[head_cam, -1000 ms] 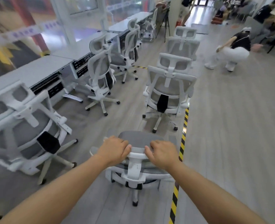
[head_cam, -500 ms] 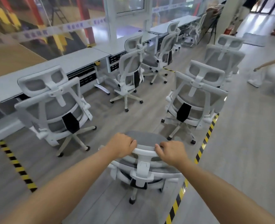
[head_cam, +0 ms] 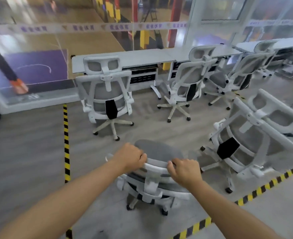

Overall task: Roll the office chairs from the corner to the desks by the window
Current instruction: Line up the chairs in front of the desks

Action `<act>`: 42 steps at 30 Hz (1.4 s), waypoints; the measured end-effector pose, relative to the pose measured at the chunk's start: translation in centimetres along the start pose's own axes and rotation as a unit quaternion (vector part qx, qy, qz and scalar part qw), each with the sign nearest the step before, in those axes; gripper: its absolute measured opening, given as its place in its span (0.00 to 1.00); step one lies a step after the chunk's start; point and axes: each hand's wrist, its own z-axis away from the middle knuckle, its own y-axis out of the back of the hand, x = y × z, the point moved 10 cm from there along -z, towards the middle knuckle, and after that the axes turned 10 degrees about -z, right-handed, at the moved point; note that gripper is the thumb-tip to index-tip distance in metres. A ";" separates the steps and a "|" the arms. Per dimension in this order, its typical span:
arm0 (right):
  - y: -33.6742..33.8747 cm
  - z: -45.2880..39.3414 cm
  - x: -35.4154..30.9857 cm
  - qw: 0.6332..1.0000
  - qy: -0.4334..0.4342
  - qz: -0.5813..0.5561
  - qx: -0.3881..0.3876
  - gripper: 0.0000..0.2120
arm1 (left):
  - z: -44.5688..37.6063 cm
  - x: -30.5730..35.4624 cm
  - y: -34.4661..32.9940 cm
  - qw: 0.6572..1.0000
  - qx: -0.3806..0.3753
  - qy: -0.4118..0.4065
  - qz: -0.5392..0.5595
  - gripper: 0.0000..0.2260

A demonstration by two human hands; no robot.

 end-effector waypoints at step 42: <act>-1.9 0.6 -3.9 0.962 0.232 -0.073 -0.121 0.24 | 11.9 2.9 0.6 0.958 -0.024 0.286 -0.008 0.23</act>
